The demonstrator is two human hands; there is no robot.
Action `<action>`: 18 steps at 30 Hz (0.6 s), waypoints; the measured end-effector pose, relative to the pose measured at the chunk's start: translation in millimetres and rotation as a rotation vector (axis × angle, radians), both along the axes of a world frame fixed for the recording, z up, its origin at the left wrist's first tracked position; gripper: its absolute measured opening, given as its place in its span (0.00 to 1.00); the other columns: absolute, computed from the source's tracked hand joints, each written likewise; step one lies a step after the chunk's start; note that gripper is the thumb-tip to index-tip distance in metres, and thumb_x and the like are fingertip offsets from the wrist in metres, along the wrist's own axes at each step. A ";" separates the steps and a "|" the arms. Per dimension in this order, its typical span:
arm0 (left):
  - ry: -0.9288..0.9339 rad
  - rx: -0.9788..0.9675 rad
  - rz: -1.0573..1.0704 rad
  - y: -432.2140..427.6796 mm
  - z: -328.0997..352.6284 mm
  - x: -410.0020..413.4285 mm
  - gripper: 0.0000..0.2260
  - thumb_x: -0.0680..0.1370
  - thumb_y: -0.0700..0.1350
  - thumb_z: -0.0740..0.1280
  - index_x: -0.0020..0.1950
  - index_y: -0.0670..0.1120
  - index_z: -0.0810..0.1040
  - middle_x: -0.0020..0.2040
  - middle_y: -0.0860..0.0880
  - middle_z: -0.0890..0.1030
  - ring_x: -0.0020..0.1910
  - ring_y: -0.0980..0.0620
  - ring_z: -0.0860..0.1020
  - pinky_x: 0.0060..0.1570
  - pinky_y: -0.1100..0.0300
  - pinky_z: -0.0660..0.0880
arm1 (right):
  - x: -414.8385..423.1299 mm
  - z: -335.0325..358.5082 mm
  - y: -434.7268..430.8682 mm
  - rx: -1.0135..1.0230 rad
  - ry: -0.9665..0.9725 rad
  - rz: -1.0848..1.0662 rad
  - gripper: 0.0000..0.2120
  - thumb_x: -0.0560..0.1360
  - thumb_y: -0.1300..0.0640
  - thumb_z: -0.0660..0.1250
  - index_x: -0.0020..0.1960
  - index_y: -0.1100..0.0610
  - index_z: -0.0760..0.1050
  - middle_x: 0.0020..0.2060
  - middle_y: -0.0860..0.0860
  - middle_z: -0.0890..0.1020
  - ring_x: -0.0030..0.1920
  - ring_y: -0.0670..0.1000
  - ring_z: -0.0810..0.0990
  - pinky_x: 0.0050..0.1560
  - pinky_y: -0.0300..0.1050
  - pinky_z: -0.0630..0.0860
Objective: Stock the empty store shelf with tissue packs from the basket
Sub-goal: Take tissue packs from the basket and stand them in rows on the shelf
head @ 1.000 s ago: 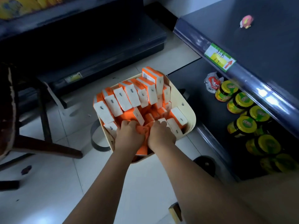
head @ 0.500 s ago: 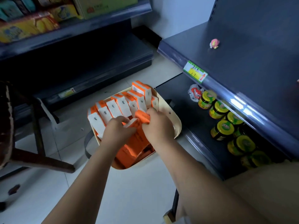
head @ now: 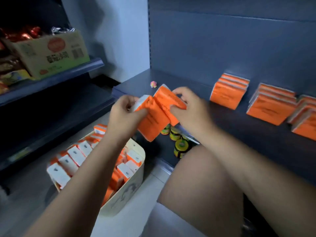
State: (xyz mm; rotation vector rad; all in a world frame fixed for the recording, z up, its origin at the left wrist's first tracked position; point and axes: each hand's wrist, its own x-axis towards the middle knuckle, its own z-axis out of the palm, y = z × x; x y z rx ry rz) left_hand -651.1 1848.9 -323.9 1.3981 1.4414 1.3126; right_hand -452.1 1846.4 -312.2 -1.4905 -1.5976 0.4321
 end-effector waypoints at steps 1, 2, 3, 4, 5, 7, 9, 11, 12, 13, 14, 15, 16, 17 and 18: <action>-0.017 0.032 -0.042 2.7 12.1 15.7 0.12 0.69 0.44 0.74 0.52 0.47 0.81 0.47 0.48 0.85 0.45 0.51 0.83 0.47 0.53 0.79 | 26.0 10.3 -3.5 0.003 -0.019 -0.025 0.14 0.71 0.58 0.70 0.54 0.45 0.79 0.36 0.42 0.81 0.40 0.47 0.81 0.44 0.49 0.78; -0.038 0.064 -0.087 4.9 22.8 31.6 0.13 0.70 0.43 0.75 0.53 0.47 0.81 0.48 0.48 0.85 0.46 0.51 0.83 0.48 0.54 0.79 | 52.2 17.5 -7.5 -0.001 -0.032 -0.051 0.14 0.71 0.59 0.71 0.55 0.45 0.79 0.36 0.42 0.80 0.40 0.46 0.80 0.47 0.50 0.78; -0.052 0.093 -0.128 6.0 32.8 47.8 0.13 0.70 0.43 0.75 0.54 0.47 0.81 0.49 0.48 0.85 0.47 0.51 0.83 0.48 0.55 0.79 | 77.1 23.1 -13.2 -0.008 -0.042 -0.074 0.15 0.71 0.59 0.72 0.54 0.44 0.79 0.37 0.43 0.80 0.41 0.46 0.80 0.49 0.50 0.78; -0.066 0.121 -0.170 6.9 41.2 65.1 0.13 0.71 0.43 0.76 0.55 0.47 0.80 0.50 0.48 0.85 0.48 0.52 0.83 0.50 0.56 0.79 | 101.6 26.6 -19.0 -0.015 -0.054 -0.105 0.16 0.71 0.60 0.73 0.54 0.43 0.78 0.38 0.43 0.80 0.41 0.46 0.80 0.50 0.50 0.78; -0.079 0.138 -0.207 7.7 47.4 82.6 0.15 0.72 0.42 0.78 0.56 0.48 0.80 0.51 0.48 0.85 0.49 0.52 0.83 0.50 0.57 0.79 | 123.5 28.9 -25.7 -0.018 -0.061 -0.139 0.17 0.71 0.60 0.73 0.54 0.42 0.78 0.38 0.42 0.80 0.41 0.46 0.80 0.51 0.51 0.78; -0.147 0.114 -0.254 8.1 54.4 119.5 0.20 0.73 0.40 0.79 0.62 0.49 0.78 0.52 0.47 0.84 0.49 0.53 0.83 0.50 0.59 0.80 | 161.3 29.5 -40.6 -0.026 -0.051 -0.214 0.17 0.71 0.59 0.74 0.55 0.42 0.78 0.40 0.43 0.82 0.43 0.47 0.82 0.52 0.51 0.79; -0.296 0.016 -0.300 8.6 52.3 155.8 0.21 0.75 0.38 0.77 0.66 0.47 0.78 0.54 0.45 0.85 0.48 0.53 0.83 0.48 0.57 0.81 | 192.2 22.4 -59.0 -0.046 -0.022 -0.286 0.16 0.72 0.58 0.74 0.56 0.43 0.79 0.43 0.43 0.83 0.47 0.47 0.83 0.53 0.48 0.79; -0.429 -0.102 -0.351 8.1 41.8 188.6 0.15 0.77 0.39 0.74 0.64 0.46 0.81 0.51 0.46 0.87 0.45 0.54 0.84 0.44 0.56 0.82 | 219.7 5.2 -78.2 -0.060 0.031 -0.350 0.15 0.74 0.59 0.74 0.55 0.43 0.80 0.45 0.43 0.85 0.48 0.47 0.84 0.55 0.50 0.80; -0.493 -0.164 -0.355 8.0 33.2 202.4 0.13 0.78 0.39 0.72 0.62 0.46 0.83 0.49 0.48 0.87 0.43 0.55 0.84 0.42 0.57 0.82 | 230.5 -3.3 -86.2 -0.066 0.067 -0.372 0.13 0.74 0.59 0.74 0.53 0.43 0.80 0.45 0.44 0.86 0.48 0.47 0.84 0.57 0.52 0.80; -0.553 -0.223 -0.347 8.7 23.5 213.6 0.11 0.79 0.40 0.71 0.61 0.47 0.83 0.47 0.50 0.86 0.41 0.56 0.84 0.39 0.60 0.81 | 238.8 -9.8 -91.9 -0.078 0.105 -0.385 0.12 0.74 0.60 0.74 0.51 0.44 0.81 0.45 0.45 0.86 0.48 0.47 0.85 0.58 0.53 0.81; -0.603 -0.278 -0.348 10.6 13.4 222.2 0.10 0.79 0.40 0.70 0.60 0.47 0.83 0.46 0.51 0.86 0.38 0.58 0.83 0.35 0.63 0.78 | 245.2 -12.3 -94.5 -0.091 0.137 -0.395 0.11 0.74 0.60 0.73 0.49 0.45 0.82 0.45 0.45 0.87 0.48 0.46 0.85 0.58 0.53 0.81; -0.637 -0.332 -0.376 14.0 3.8 228.6 0.10 0.80 0.41 0.69 0.60 0.48 0.83 0.44 0.53 0.85 0.35 0.59 0.81 0.31 0.65 0.73 | 249.3 -10.8 -93.9 -0.096 0.164 -0.402 0.10 0.75 0.61 0.73 0.48 0.45 0.82 0.45 0.44 0.87 0.48 0.46 0.85 0.58 0.50 0.80; -0.658 -0.381 -0.416 19.5 -5.0 232.8 0.09 0.80 0.42 0.67 0.58 0.50 0.83 0.41 0.55 0.84 0.33 0.60 0.78 0.29 0.64 0.67 | 252.1 -7.2 -91.7 -0.092 0.172 -0.412 0.10 0.75 0.61 0.73 0.48 0.45 0.82 0.45 0.44 0.86 0.48 0.45 0.85 0.57 0.48 0.79; -0.676 -0.419 -0.452 27.0 -11.5 235.3 0.07 0.80 0.43 0.67 0.54 0.51 0.83 0.39 0.57 0.82 0.32 0.59 0.75 0.29 0.62 0.61 | 254.3 -3.5 -88.7 -0.081 0.168 -0.417 0.09 0.75 0.60 0.72 0.50 0.47 0.82 0.46 0.44 0.86 0.49 0.45 0.85 0.56 0.45 0.78; -0.680 -0.436 -0.476 36.6 -15.4 236.3 0.06 0.80 0.43 0.67 0.52 0.52 0.83 0.38 0.58 0.82 0.32 0.59 0.74 0.30 0.61 0.58 | 255.8 -0.4 -86.1 -0.069 0.147 -0.426 0.09 0.76 0.59 0.72 0.53 0.48 0.82 0.47 0.44 0.86 0.49 0.46 0.84 0.55 0.43 0.78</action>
